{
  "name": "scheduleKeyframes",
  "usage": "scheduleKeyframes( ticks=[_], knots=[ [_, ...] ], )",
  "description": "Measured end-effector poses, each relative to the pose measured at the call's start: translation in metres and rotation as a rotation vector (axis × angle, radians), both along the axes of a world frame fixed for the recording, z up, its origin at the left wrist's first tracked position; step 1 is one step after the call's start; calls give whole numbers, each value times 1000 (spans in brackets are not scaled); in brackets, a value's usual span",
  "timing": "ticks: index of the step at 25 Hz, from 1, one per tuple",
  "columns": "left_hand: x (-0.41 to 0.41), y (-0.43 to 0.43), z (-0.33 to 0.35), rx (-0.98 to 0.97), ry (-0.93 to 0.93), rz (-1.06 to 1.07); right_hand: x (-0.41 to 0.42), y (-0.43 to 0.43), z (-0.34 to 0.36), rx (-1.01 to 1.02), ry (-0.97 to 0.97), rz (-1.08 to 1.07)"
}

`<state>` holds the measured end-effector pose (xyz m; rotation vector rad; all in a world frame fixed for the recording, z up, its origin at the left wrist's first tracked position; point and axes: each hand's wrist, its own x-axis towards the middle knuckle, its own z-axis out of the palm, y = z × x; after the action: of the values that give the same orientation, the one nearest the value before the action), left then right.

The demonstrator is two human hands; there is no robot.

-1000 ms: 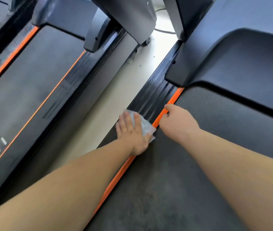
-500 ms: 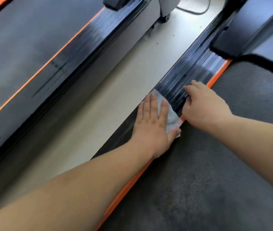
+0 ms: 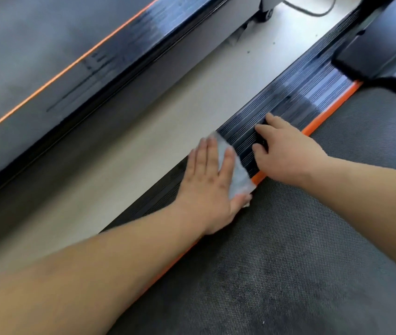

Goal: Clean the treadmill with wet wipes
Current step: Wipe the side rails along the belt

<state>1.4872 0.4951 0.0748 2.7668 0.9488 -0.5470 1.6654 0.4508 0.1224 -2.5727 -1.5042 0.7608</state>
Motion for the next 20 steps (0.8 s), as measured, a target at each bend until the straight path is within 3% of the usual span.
scheduleKeyframes(
  ticks=[4,8,20],
  knots=[
    [63,17,-6,-21,-23,-24,1,-7,12,52,-13,-12],
    [56,14,-9,-2,-70,-29,-6,-12,17,11,3,37],
    [-213,-56,2,28,-13,167,-117,26,9,125,-48,545]
  ],
)
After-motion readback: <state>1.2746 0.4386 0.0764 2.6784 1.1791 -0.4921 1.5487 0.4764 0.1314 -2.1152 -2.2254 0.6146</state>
